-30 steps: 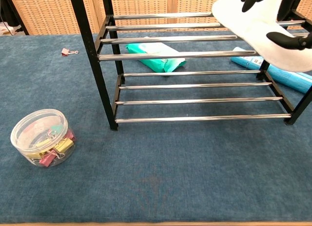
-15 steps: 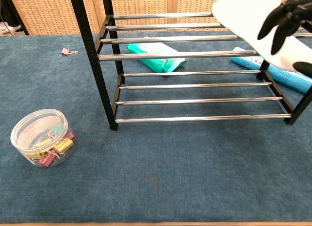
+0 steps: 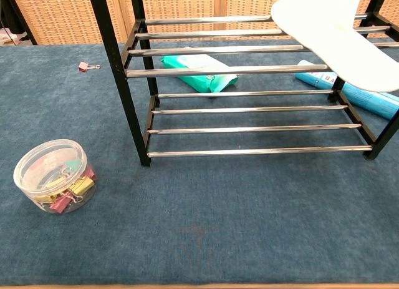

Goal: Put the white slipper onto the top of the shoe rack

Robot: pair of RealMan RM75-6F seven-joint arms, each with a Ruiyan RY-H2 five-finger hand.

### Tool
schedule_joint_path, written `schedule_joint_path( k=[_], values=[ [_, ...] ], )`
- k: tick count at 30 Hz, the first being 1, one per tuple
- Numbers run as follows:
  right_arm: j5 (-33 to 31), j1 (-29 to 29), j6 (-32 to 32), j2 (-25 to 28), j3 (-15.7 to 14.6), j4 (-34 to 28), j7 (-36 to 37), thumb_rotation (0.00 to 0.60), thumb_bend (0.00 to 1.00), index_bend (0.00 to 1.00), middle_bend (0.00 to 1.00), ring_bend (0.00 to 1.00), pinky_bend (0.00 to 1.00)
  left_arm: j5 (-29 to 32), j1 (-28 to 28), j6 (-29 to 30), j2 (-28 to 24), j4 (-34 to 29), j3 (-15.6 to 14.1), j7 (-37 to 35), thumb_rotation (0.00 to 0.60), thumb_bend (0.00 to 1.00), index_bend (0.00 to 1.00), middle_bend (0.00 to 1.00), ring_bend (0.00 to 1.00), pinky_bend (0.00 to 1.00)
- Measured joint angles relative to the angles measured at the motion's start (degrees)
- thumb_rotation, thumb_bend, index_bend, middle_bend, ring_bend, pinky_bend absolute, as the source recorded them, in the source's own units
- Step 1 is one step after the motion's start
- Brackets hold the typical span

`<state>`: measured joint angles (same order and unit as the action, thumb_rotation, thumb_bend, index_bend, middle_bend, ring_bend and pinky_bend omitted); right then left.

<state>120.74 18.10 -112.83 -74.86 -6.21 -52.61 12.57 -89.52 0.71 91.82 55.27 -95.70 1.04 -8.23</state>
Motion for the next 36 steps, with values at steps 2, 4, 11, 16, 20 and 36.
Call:
schedule_joint_path(
  k=[2, 4, 11, 16, 20, 36],
  values=[
    [-2.1, -1.91, -1.43, -0.44, -0.14, 2.51, 2.13, 0.6, 0.47, 0.47, 0.37, 0.33, 0.41, -0.19, 0.04, 0.07, 0.06, -0.01, -0.08, 0.22, 0.6, 0.0, 0.0, 0.0, 0.0, 0.0],
    [-4.98, -4.14, -2.39, -1.1, -0.02, 5.69, 4.72, 0.6, 0.47, 0.47, 0.37, 0.33, 0.41, -0.41, 0.13, 0.28, 0.16, -0.05, -0.18, 0.51, 0.6, 0.0, 0.0, 0.0, 0.0, 0.0],
    [-16.57, -10.46, -0.22, -2.44, 1.56, 13.71, 11.31, 0.6, 0.26, 0.23, 0.12, 0.1, 0.2, -0.75, 0.53, 1.15, 0.75, -0.16, -0.25, 2.42, 0.6, 0.0, 0.0, 0.0, 0.0, 0.0],
    [-23.2, -13.46, 9.47, -0.02, 2.67, 9.23, 12.71, 0.6, 0.23, 0.08, 0.0, 0.0, 0.1, -1.27, 0.65, 1.82, 1.84, -0.01, -0.17, 4.94, 0.6, 0.0, 0.0, 0.0, 0.0, 0.0],
    [-26.67, -14.6, 13.89, 3.39, 3.34, -0.42, 10.74, 0.6, 0.23, 0.04, 0.0, 0.0, 0.06, -1.62, 0.49, 2.0, 2.96, 0.55, -0.01, 5.89, 0.6, 0.0, 0.0, 0.0, 0.0, 0.0],
    [-34.71, -15.06, 22.21, 13.43, 7.33, -47.38, -17.57, 0.6, 0.21, 0.0, 0.0, 0.0, 0.02, -0.71, -2.31, -2.29, 5.02, 4.07, 0.55, 2.78, 0.6, 0.0, 0.0, 0.0, 0.0, 0.0]
  ],
)
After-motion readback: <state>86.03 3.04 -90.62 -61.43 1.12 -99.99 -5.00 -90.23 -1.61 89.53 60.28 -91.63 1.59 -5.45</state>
